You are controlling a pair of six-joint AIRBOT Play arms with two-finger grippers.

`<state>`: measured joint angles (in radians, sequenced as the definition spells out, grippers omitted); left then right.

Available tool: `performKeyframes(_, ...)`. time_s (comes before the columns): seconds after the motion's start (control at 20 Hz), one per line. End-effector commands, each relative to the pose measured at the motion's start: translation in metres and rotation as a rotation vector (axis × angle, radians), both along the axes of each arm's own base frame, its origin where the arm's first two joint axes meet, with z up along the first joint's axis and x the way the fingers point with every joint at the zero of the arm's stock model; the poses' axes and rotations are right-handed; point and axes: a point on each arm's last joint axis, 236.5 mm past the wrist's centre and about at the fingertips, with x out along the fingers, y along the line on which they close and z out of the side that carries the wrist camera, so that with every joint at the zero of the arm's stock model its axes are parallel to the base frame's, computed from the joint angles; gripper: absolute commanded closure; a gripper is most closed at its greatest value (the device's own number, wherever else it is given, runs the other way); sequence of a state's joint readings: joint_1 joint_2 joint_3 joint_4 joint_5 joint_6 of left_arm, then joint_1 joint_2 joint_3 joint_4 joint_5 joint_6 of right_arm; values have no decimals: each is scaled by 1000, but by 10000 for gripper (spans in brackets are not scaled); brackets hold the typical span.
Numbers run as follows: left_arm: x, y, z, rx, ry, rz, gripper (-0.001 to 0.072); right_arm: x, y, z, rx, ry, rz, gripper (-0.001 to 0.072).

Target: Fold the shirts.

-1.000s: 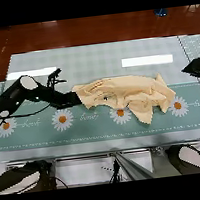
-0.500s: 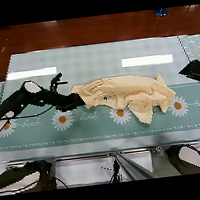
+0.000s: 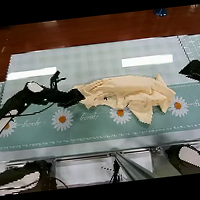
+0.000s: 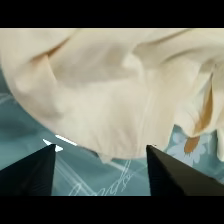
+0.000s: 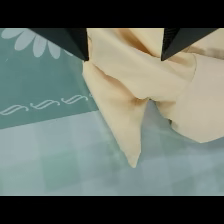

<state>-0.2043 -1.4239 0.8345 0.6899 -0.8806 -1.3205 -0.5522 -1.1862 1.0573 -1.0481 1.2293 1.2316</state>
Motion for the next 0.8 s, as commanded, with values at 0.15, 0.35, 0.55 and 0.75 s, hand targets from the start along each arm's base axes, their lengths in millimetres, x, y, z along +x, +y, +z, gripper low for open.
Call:
performKeyframes(0.15,10,-5,-20,-41,68,101,493,0,0,0,-2,0,2,183)
performKeyframes(0.35,19,-5,-6,-62,32,88,683,-9,-13,-8,-68,38,10,183)
performKeyframes(0.55,35,1,37,-89,-86,65,683,-43,-43,-39,-152,179,-44,181)
performKeyframes(0.75,41,5,59,-97,-149,68,684,-72,-24,-82,10,235,-117,106)
